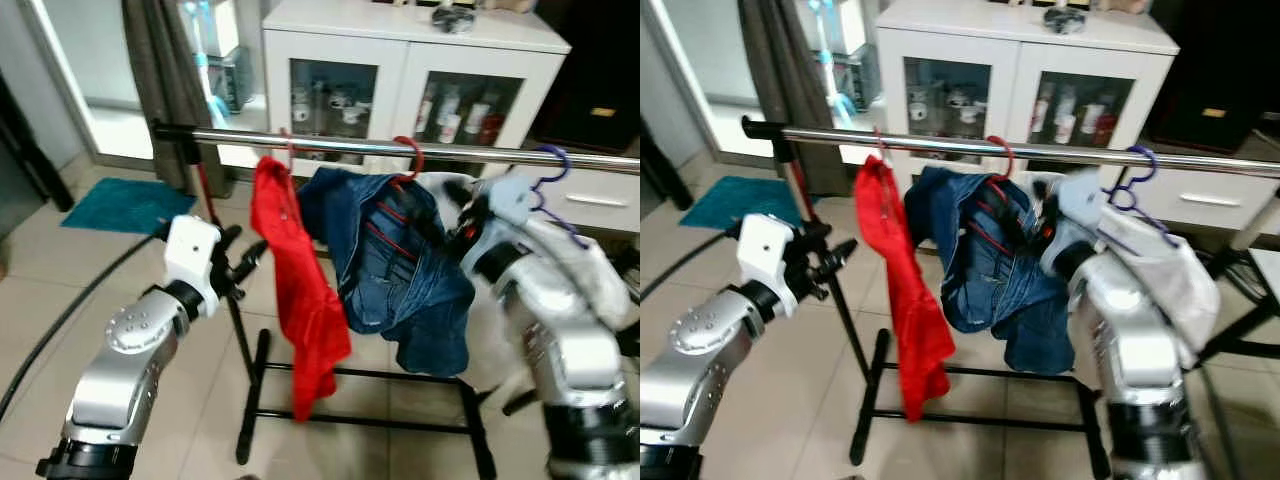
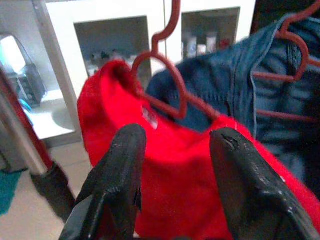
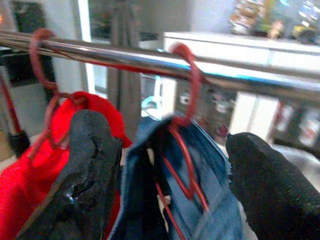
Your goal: Hang hanger
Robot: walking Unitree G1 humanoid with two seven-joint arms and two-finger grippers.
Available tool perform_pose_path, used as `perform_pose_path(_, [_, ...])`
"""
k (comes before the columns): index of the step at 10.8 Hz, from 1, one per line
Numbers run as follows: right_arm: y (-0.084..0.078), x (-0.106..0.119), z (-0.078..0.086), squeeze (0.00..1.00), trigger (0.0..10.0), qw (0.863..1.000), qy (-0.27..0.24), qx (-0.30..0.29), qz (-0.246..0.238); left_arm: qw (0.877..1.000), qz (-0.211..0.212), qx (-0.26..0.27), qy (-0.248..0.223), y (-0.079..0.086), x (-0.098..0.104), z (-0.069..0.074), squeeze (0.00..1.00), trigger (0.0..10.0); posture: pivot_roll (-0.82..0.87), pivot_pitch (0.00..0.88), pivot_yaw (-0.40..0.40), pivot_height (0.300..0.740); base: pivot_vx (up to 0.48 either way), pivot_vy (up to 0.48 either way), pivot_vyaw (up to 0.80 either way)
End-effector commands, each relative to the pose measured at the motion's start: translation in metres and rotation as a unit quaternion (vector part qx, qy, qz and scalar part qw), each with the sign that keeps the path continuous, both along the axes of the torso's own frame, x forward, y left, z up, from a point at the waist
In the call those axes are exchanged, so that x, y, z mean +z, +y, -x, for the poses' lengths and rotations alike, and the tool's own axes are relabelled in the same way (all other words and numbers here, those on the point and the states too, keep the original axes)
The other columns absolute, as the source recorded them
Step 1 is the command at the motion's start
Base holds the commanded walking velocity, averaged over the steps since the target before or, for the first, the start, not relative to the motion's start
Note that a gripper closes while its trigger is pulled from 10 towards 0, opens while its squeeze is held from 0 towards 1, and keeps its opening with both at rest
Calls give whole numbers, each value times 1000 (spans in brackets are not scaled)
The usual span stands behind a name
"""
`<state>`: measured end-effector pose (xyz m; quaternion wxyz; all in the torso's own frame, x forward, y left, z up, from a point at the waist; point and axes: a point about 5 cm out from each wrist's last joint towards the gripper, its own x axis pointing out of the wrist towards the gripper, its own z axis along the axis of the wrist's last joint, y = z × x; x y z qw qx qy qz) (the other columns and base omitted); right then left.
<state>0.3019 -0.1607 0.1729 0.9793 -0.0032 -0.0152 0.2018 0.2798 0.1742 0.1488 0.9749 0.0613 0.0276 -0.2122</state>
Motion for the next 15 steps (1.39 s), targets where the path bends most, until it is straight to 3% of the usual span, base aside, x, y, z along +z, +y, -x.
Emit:
perform_pose_path(1, [-6, 5, 1, 0, 10000, 999, -16, -27, -8, 1000, -2, 1, -7, -3, 2, -2, 0, 10000, -82, 0, 4, 740, 0, -322, 0])
perform_pose_path(3, [1, 4, 2, 0, 10000, 999, -20, -35, -25, 1000, -3, 0, -8, -6, 1, -2, 0, 10000, -82, 0, 5, 740, 0, -326, 0])
perform_pose_path(6, [18, -2, 0, 0, 10000, 1000, -22, -15, 15, 1000, -8, 3, -16, -7, 3, -4, 0, 10000, -74, 0, 0, 740, 0, -326, 533])
perform_pose_path(9, [18, 0, -8, 0, 10000, 999, -23, -31, -1, 1000, -11, 7, -15, -3, 2, -3, 0, 10000, -66, 0, -8, 740, 0, -325, 800])
perform_pose_path(12, [15, 0, -9, 0, 10000, 999, -19, -44, -19, 1000, -15, 4, -12, -3, 0, -2, 0, 10000, -67, 0, -11, 740, 0, -321, 0])
perform_pose_path(15, [11, 0, -8, 0, 10000, 998, -18, -52, -6, 1000, -14, -8, -9, -5, -1, -1, 0, 10000, -68, 0, -9, 740, 0, -193, 0])
